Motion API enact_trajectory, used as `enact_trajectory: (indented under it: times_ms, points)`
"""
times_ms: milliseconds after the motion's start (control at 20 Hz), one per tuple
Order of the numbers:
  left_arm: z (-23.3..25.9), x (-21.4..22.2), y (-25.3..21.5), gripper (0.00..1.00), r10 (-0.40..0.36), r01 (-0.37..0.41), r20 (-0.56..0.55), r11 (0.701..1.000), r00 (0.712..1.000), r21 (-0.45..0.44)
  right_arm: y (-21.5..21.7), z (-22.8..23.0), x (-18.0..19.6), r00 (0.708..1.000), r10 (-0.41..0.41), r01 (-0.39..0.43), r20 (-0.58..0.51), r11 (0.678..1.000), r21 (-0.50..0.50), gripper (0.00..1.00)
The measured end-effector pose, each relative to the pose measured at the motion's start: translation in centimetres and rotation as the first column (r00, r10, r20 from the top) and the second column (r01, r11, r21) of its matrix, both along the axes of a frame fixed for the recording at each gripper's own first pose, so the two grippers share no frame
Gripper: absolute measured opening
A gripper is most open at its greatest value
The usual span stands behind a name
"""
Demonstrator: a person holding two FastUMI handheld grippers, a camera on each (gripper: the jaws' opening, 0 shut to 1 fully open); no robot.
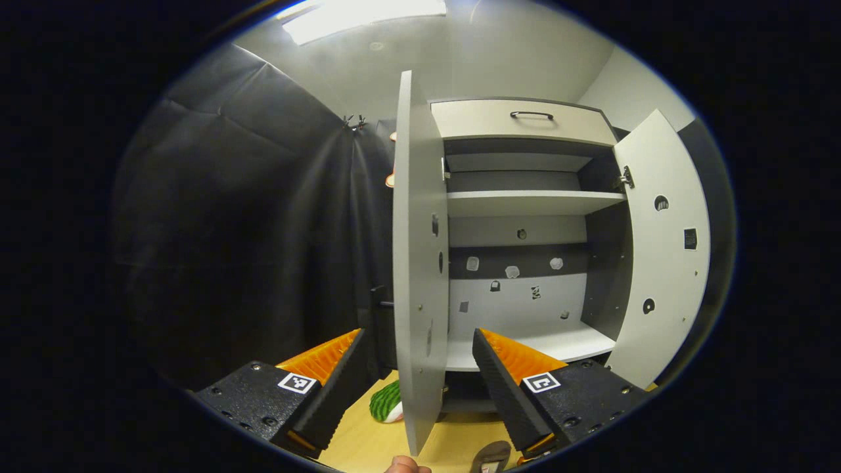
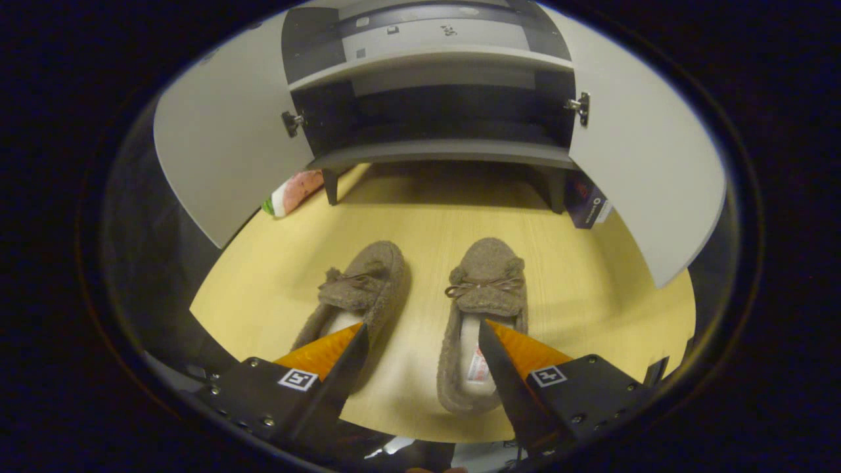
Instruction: Grab one shoe with the right hand and put it into the shoe cabinet, grab the other shoe with the left hand and put it into the shoe cabinet; then close the right door with the right hand and the left door with the left hand.
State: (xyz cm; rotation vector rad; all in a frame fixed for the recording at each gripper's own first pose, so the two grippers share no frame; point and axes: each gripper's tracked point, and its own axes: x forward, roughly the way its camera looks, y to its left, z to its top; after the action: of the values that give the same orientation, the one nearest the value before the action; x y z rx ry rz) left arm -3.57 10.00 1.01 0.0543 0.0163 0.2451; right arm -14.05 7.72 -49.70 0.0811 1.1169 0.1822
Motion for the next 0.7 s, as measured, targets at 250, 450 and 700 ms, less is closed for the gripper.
enact_trajectory:
  times_ms: [250,450,700]
  points:
    - [0.0,-1.5,2.6,0.98,0.082,-0.082,-0.003,0.996,0.997,0.022,0.0,-3.9,2.3,1.0,0.02,-0.021,-0.017,0.998,-0.063,1.0]
    - [0.0,-2.5,4.6,0.98,0.146,-0.146,-0.003,0.989,0.989,0.022,-1.6,-6.7,2.8,0.997,0.069,-0.075,-0.04,0.977,-0.199,0.75]
    - [-0.3,-3.3,6.1,0.98,0.192,-0.192,-0.002,0.981,0.981,0.001,-2.4,-7.1,3.4,0.993,0.12,-0.12,-0.018,0.95,-0.288,0.11]
